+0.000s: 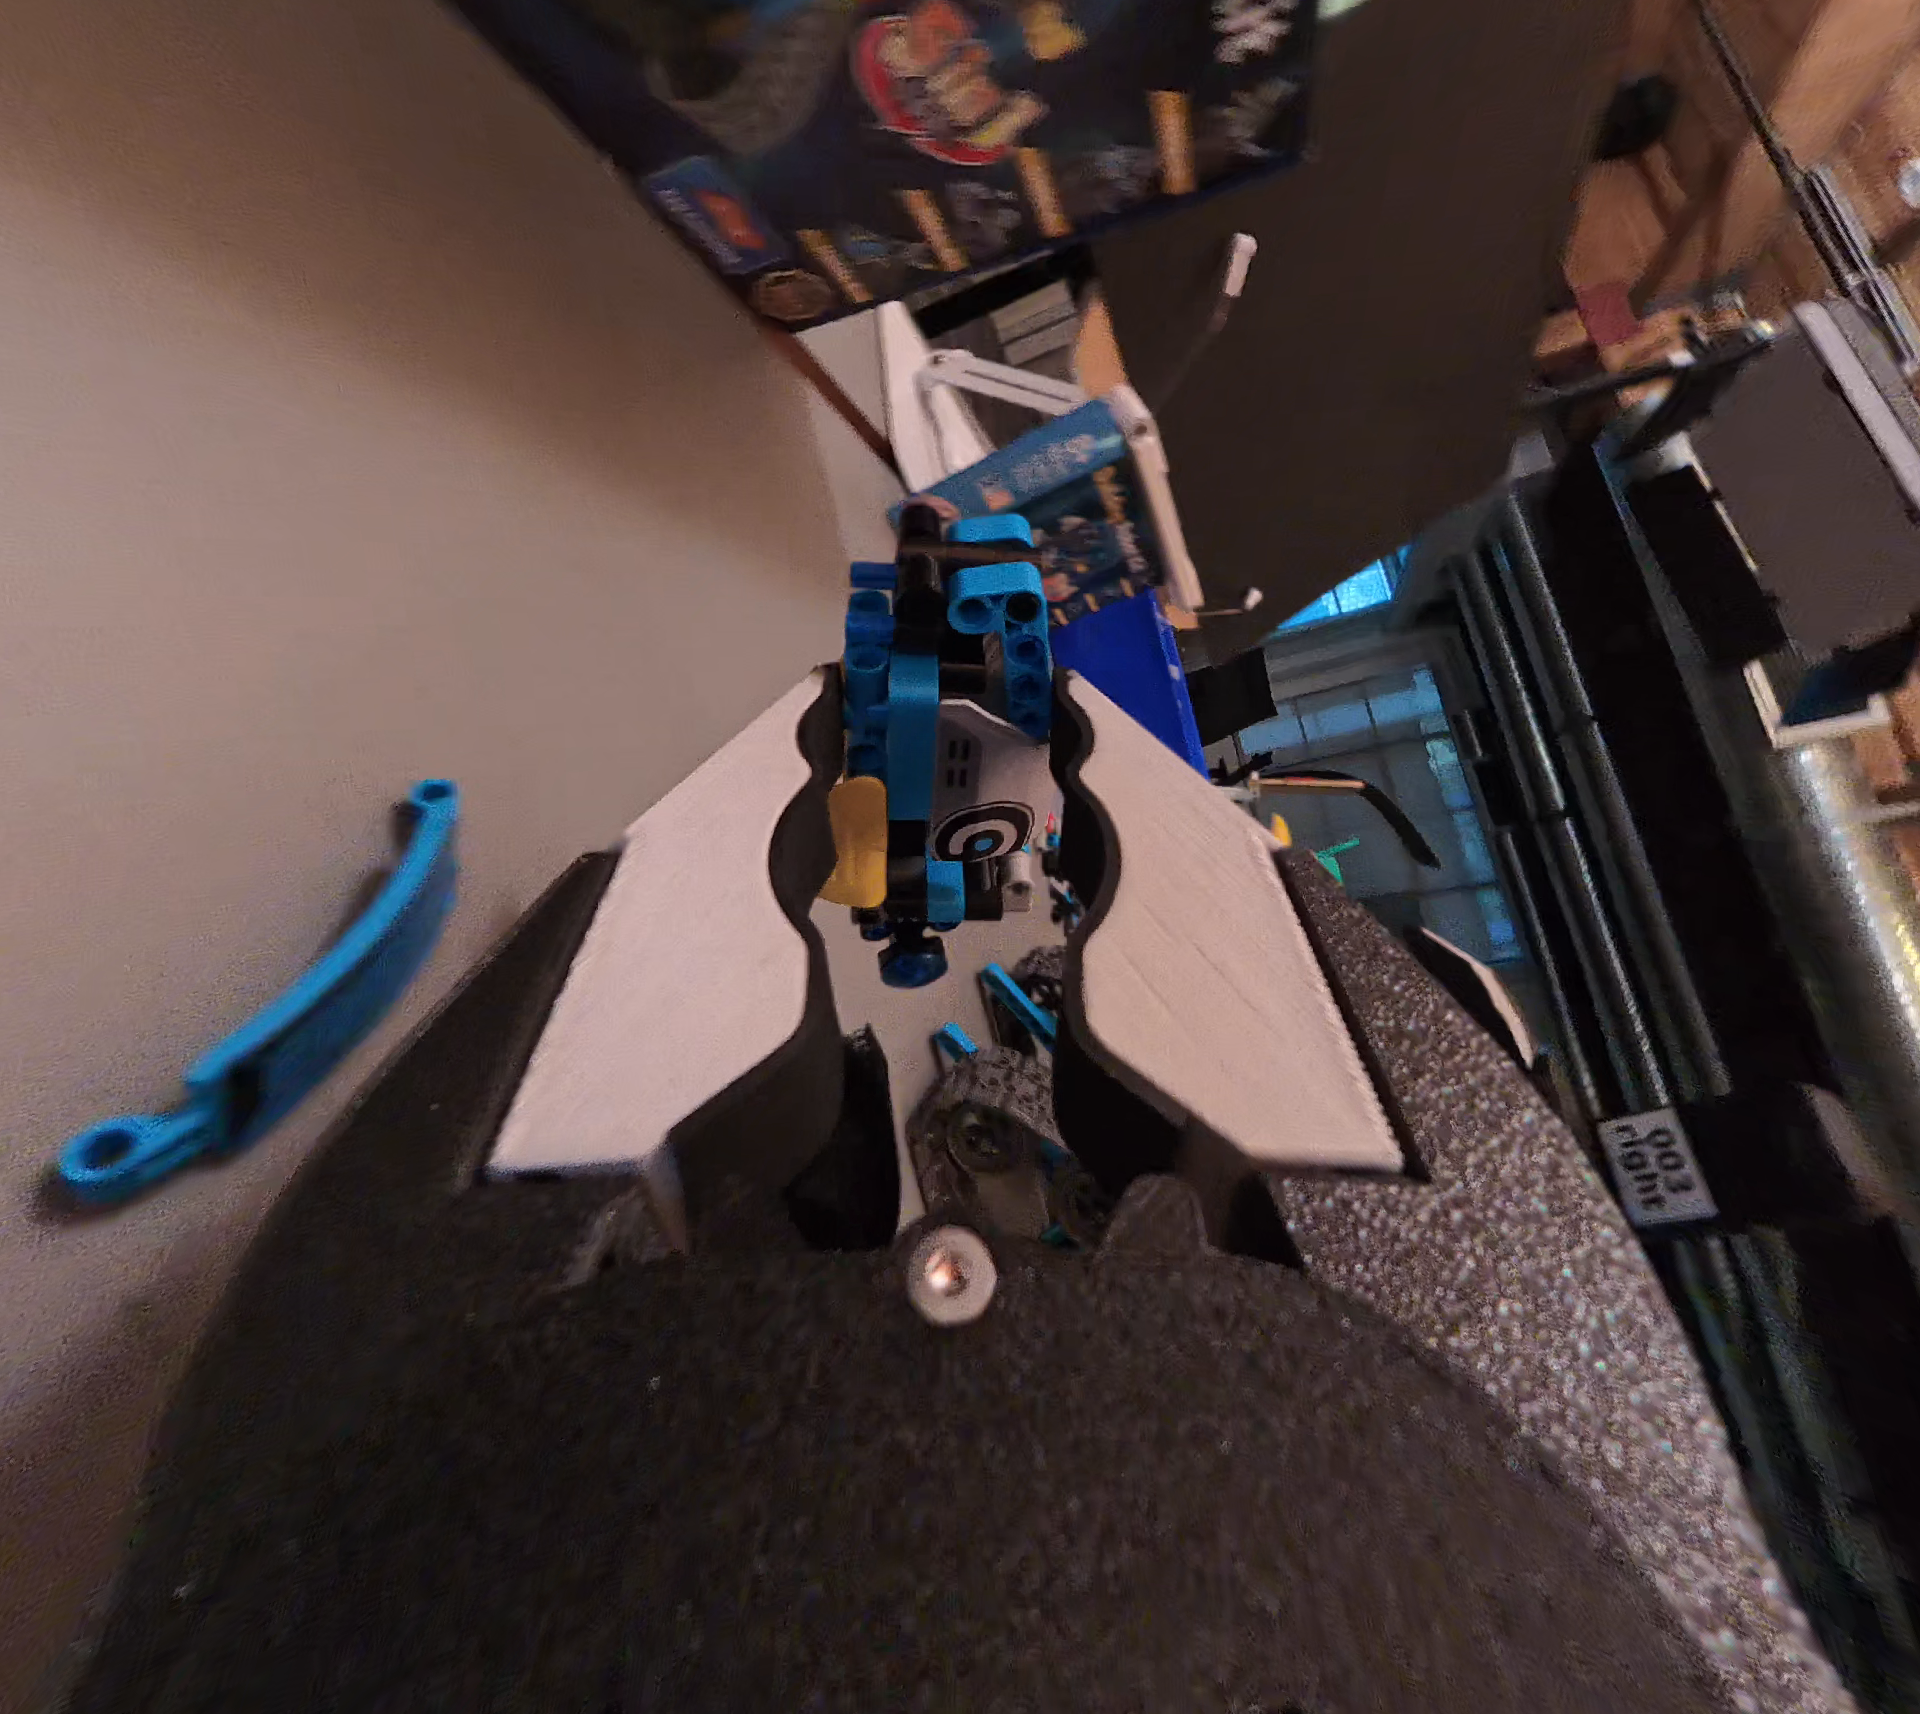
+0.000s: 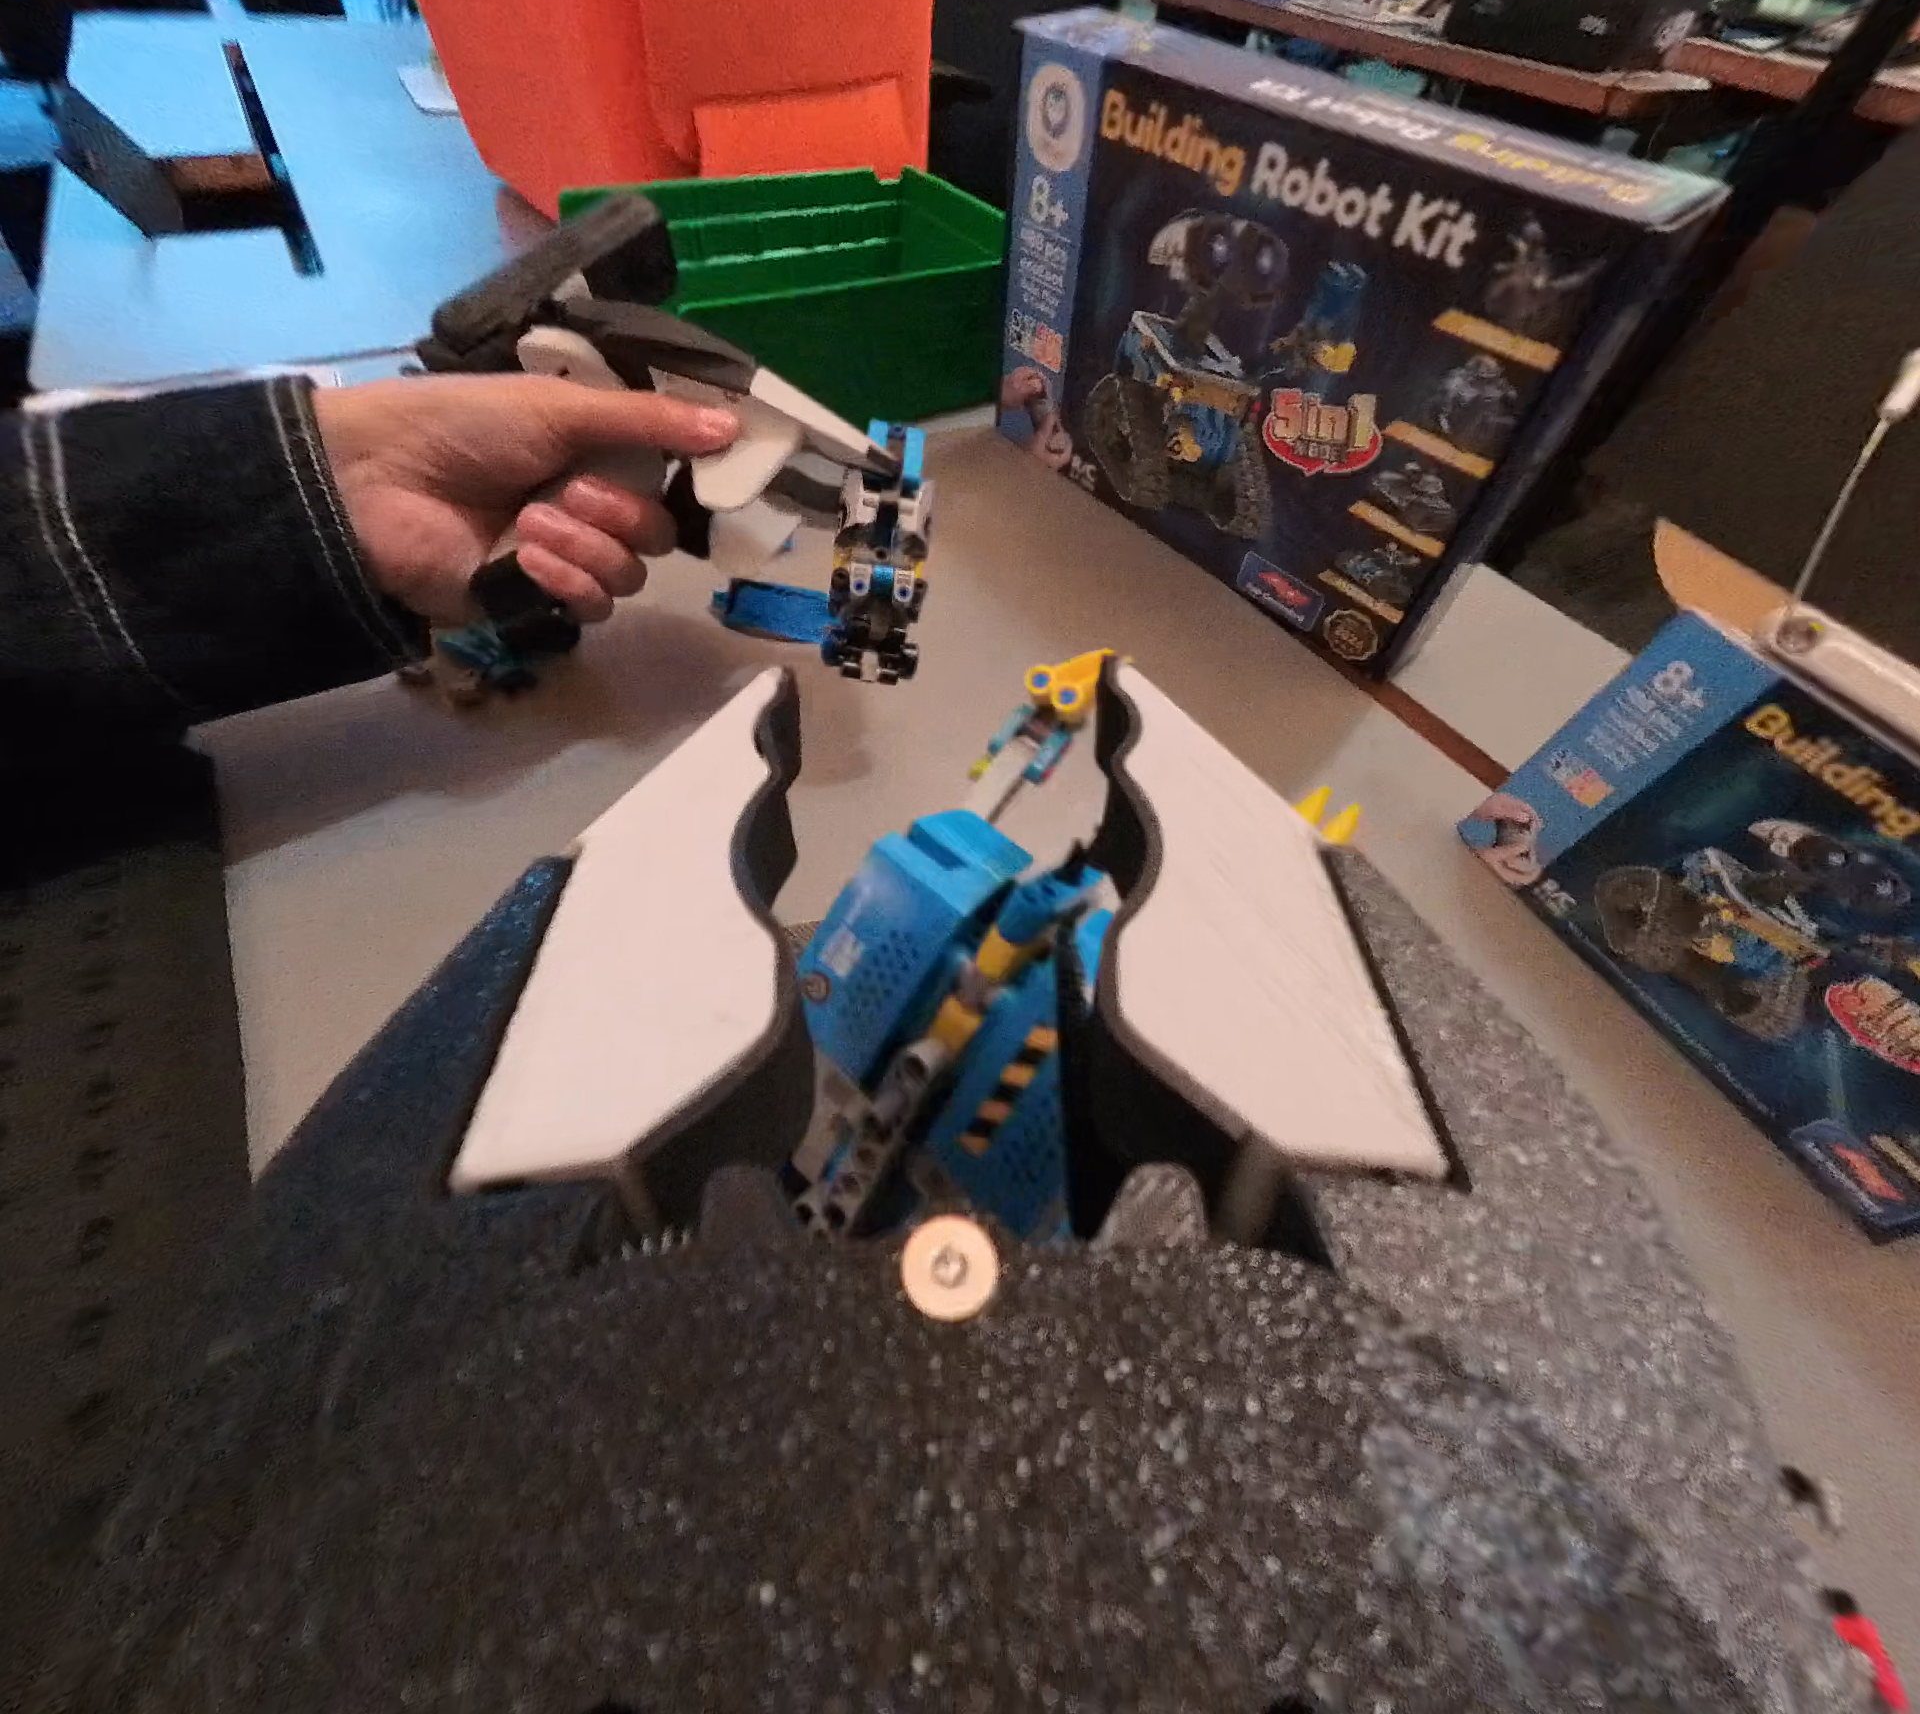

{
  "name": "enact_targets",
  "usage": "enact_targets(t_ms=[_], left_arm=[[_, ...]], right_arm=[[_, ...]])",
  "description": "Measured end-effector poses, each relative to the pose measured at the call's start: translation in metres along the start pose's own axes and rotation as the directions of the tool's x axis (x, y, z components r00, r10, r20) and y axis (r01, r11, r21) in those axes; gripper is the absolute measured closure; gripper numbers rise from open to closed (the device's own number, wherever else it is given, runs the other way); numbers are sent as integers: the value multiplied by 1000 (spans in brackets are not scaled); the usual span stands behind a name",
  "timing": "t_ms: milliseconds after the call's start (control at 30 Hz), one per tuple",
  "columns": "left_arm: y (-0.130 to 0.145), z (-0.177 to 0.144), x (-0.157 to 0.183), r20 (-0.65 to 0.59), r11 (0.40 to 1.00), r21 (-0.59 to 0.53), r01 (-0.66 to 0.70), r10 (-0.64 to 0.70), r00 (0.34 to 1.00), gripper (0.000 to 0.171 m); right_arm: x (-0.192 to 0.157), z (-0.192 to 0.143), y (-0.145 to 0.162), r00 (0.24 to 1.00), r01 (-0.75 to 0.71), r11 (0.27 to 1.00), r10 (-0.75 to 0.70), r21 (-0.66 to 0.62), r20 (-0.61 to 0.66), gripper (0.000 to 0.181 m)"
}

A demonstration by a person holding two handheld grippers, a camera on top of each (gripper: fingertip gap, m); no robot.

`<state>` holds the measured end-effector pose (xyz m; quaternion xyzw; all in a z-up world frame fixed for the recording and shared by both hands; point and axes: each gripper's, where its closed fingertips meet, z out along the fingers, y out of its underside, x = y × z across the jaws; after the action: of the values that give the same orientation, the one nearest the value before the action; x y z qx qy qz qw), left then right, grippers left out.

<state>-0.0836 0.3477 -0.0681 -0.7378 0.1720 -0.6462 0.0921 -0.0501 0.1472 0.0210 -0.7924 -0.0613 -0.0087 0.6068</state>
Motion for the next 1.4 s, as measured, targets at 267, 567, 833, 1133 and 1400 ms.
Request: enact_targets(t_ms=[267,567,833,1133,1400], left_arm=[[52,40,-15,-10,913,-373,-165,174,985,134],[59,40,-24,-16,898,-396,-193,204,979,131],[63,40,-30,9,884,-408,-229,255,967,126],[47,28,-42,141,864,-361,-351,423,895,109],[23,6,24,238,744,-63,-665,658,714,114]], right_arm=[[68,-65,6,899,-429,869,388,244,202,129],[112,-80,23,729,-684,679,617,267,298,131],[97,-55,44,722,-682,717,627,147,292,135],[80,-58,40,860,-477,871,433,122,271,141],[32,-54,55,825,-375,925,362,-61,435,151]])
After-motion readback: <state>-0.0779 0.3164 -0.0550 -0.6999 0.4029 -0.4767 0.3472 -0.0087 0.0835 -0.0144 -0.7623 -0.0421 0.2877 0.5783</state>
